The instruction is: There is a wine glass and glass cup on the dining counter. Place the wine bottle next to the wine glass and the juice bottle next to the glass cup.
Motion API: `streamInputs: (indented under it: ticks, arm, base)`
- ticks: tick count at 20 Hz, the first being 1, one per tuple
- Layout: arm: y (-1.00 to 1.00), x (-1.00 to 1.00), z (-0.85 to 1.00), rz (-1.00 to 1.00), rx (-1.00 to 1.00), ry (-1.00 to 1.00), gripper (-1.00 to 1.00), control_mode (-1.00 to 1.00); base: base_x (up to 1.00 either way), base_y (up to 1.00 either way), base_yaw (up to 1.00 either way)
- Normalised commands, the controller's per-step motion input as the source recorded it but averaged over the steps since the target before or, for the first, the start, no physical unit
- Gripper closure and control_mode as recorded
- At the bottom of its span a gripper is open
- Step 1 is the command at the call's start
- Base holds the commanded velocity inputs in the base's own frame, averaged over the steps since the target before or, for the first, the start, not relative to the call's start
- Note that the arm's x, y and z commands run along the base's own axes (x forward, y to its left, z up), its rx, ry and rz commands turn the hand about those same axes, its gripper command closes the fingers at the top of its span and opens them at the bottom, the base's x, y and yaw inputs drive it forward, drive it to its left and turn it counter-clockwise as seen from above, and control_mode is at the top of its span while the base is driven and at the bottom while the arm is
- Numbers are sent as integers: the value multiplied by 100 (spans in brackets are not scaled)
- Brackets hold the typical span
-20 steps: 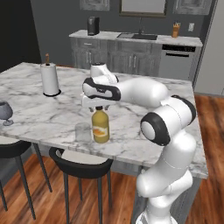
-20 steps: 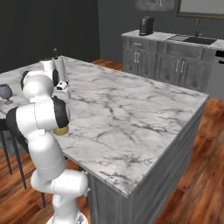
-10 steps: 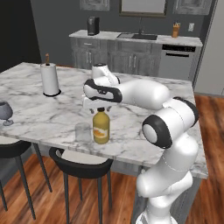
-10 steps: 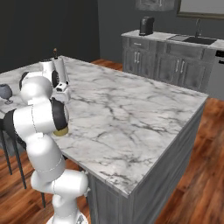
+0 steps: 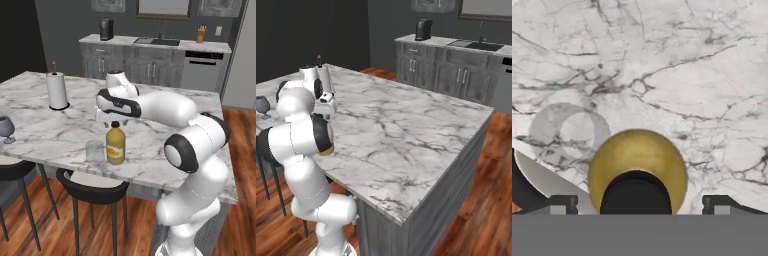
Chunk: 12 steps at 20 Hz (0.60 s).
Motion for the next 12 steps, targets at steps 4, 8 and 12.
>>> streamInputs:
  ticks: [4,8,12]
  arm:
    - [-3,-24,10,-1,0,-1,-100,-100]
    - [-3,-29,5,0,0,0,-100,-100]
    - [-6,-39,2,0,7,0,-100,-100]
  base:
    - [0,0,0]
    - [0,0,0]
    - [0,0,0]
